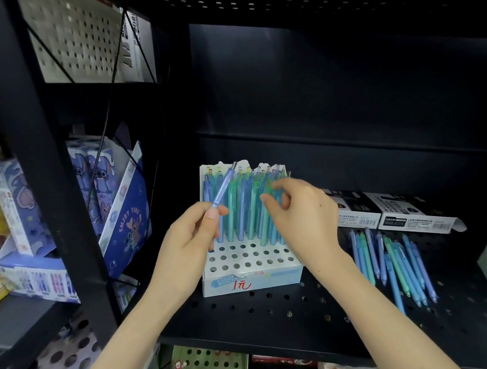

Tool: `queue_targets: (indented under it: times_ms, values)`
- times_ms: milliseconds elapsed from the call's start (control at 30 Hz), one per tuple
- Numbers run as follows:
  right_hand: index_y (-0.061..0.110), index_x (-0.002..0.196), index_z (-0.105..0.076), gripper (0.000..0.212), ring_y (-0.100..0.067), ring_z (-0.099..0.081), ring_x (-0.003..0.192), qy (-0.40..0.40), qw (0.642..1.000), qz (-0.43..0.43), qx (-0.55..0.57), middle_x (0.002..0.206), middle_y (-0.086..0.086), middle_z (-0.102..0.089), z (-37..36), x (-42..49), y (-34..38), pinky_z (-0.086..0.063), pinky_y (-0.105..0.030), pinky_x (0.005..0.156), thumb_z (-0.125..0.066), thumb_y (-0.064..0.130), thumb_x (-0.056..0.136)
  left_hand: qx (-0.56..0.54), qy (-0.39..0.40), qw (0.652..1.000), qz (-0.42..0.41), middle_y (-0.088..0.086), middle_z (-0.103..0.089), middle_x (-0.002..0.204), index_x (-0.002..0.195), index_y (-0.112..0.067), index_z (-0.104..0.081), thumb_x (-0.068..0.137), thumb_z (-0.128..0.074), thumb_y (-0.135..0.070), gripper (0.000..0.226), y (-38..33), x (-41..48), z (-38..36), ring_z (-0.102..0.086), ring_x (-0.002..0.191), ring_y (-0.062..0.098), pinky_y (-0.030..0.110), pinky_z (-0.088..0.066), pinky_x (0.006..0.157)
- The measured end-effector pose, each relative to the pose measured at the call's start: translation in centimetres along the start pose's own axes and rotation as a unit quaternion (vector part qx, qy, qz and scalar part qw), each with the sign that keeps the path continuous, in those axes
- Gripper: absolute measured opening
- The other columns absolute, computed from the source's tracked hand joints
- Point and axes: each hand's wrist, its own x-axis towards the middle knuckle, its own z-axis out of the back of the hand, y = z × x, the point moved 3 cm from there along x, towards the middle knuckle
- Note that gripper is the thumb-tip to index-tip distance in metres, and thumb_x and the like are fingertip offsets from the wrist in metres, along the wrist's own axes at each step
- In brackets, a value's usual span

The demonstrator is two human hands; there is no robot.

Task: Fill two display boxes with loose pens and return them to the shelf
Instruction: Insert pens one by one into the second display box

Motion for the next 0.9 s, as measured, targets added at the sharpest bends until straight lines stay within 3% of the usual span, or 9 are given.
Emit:
queue_targets:
  times_ms: [100,233,300,433,600,733,900]
  values:
    - [0.027,0.102,-0.067,0.026,-0.006,-0.05,0.059,-0.03,0.988,-0.022,0.151,0.065,0.008,-0.055,0.8,-0.8,0.4,-0.039,-0.02,0.056,-0.054,0.045,0.088,0.01,0.013,1.0,-0.015,-0.012,-0.049,0.065,0.092,-0.033,-0.064,0.088,-0.044,-0.045,0.023,-0.2,-0.1,-0.1,-0.045,0.061,0.0,0.019,-0.042,0.062]
    - [0.026,0.085,-0.071,0.016,-0.008,-0.061,0.065,0.095,0.939,-0.049,0.328,0.069,0.005,-0.068,1.2,-1.4,1.8,-0.052,-0.024,0.064,-0.06,0.038,0.087,0.059,0.041,0.995,-0.07,-0.001,-0.056,0.076,0.095,-0.031,-0.065,0.086,-0.047,-0.051,0.028,-0.6,-0.3,-0.5,-0.05,0.067,0.011,0.023,-0.041,0.062]
    - [0.02,0.083,-0.071,0.015,-0.003,-0.061,0.062,0.119,0.922,-0.052,0.365,0.068,0.007,-0.069,1.3,-1.4,2.0,-0.048,-0.017,0.059,-0.059,0.026,0.089,0.077,0.045,0.992,-0.089,-0.006,-0.057,0.078,0.098,-0.034,-0.064,0.084,-0.045,-0.053,0.031,-0.6,-0.4,-0.7,-0.052,0.069,0.007,0.022,-0.042,0.064]
    - [0.016,0.086,-0.069,0.015,0.0,-0.061,0.062,0.042,0.904,-0.072,0.419,0.073,0.003,-0.07,2.8,-1.0,1.0,-0.045,-0.011,0.056,-0.056,0.017,0.091,0.144,-0.011,0.982,-0.124,-0.017,-0.053,0.092,0.109,-0.034,-0.06,0.086,-0.042,-0.051,0.035,-0.1,-0.3,-0.1,-0.054,0.087,0.008,0.022,-0.045,0.069]
    - [0.022,0.082,-0.065,0.014,-0.008,-0.061,0.066,-0.077,0.945,-0.043,0.315,0.071,0.008,-0.067,4.0,-0.6,-0.5,-0.051,-0.02,0.06,-0.055,0.021,0.092,0.215,-0.099,0.965,-0.114,-0.012,-0.05,0.108,0.13,-0.023,-0.049,0.089,-0.036,-0.049,0.05,2.0,-0.1,0.8,-0.048,0.101,0.009,0.025,-0.041,0.08]
    - [0.02,0.086,-0.065,0.012,-0.005,-0.059,0.066,-0.064,0.974,-0.024,0.214,0.071,0.011,-0.065,2.8,-0.9,-0.7,-0.05,-0.024,0.063,-0.055,0.025,0.091,0.241,-0.073,0.964,-0.086,-0.003,-0.045,0.127,0.143,-0.028,-0.031,0.089,-0.03,-0.054,0.06,3.9,-0.2,0.2,-0.048,0.108,0.019,0.038,-0.043,0.091]
    - [0.018,0.09,-0.068,0.014,-0.001,-0.056,0.065,-0.017,0.989,-0.008,0.144,0.071,0.013,-0.063,1.5,-0.9,-0.4,-0.045,-0.017,0.063,-0.057,0.027,0.09,0.274,-0.054,0.955,-0.096,-0.001,-0.039,0.135,0.148,-0.03,-0.018,0.089,-0.023,-0.053,0.063,4.3,-0.1,-0.3,-0.04,0.121,0.015,0.027,-0.03,0.096]
